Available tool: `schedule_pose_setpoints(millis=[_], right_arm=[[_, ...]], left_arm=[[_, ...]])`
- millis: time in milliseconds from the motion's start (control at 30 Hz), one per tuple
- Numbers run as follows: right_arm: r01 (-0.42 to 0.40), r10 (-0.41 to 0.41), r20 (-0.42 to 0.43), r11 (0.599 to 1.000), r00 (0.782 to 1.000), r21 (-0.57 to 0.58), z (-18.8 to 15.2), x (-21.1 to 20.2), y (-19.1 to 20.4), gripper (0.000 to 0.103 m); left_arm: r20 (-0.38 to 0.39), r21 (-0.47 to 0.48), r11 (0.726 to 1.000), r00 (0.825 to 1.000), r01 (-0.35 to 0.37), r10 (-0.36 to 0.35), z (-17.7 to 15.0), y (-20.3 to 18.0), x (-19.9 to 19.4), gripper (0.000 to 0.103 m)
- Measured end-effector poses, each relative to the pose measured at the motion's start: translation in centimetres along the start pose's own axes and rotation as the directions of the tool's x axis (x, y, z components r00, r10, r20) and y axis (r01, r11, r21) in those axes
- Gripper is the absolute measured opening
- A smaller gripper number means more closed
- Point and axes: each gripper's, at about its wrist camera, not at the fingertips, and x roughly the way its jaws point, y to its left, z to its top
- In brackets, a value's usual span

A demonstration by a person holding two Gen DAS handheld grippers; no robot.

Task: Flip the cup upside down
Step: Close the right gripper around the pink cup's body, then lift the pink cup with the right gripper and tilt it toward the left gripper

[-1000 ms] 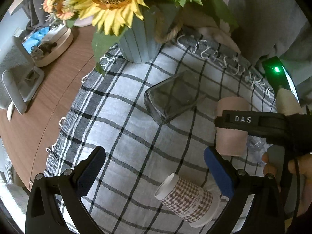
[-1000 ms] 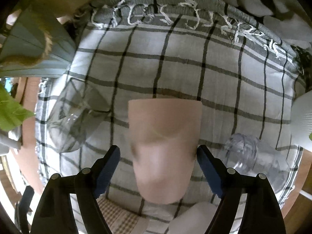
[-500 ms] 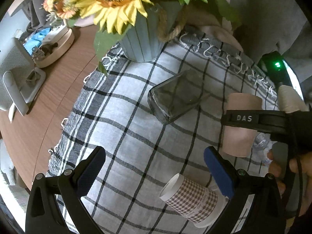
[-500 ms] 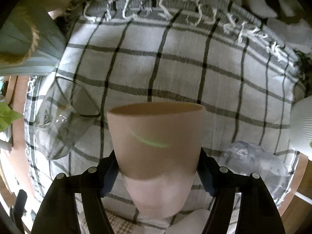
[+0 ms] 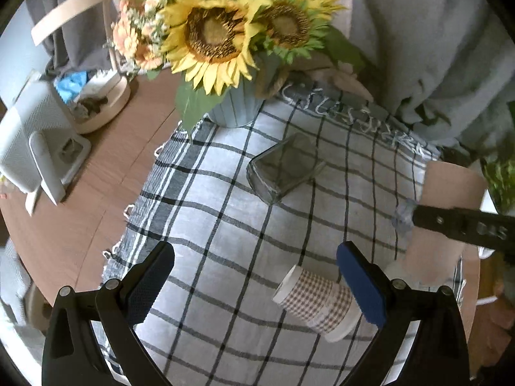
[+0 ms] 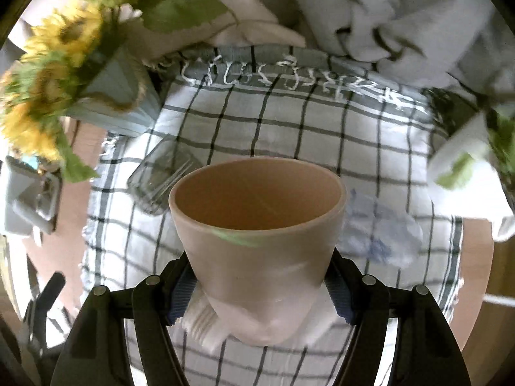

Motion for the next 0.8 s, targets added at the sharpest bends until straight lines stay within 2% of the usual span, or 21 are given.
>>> schedule_pose_setpoints(millis=[100, 400, 567, 700, 800], right_arm=[[-0.024, 0.023, 0.016, 0.999, 1.0, 0.034, -2.8, -1.9, -0.8, 0.07], [-0.076, 0.077, -0.005, 0.986, 0.997, 0.145, -10.2, -1.9, -1.1, 0.07], [-0.091, 0.108, -0.079, 0.977, 0.991, 0.195, -13.8, 0.5, -0.8, 0.07], [-0.091, 0.13, -0.157, 0.968, 0.979, 0.235, -16.2, 3.3, -0.4, 0.07], [-0.087, 0.144, -0.206, 0.96, 0.968, 0.265, -17.7, 5.2, -0.3, 0.07]], left_arm=[[0.01, 0.05, 0.999, 1.0, 0.011, -0.011, -1.1, -0.3, -0.8, 0.103], [0.008, 0.185, 0.982, 0.999, 0.04, -0.042, -5.1, -0.3, -2.0, 0.103], [-0.038, 0.206, 0.977, 0.998, 0.05, -0.043, -7.2, 0.5, -1.3, 0.103], [-0.061, 0.223, 0.975, 0.998, 0.016, -0.002, -8.6, 1.1, -0.5, 0.103], [-0.108, 0.213, 0.977, 0.994, 0.019, 0.004, -9.4, 1.7, 0.6, 0.103]])
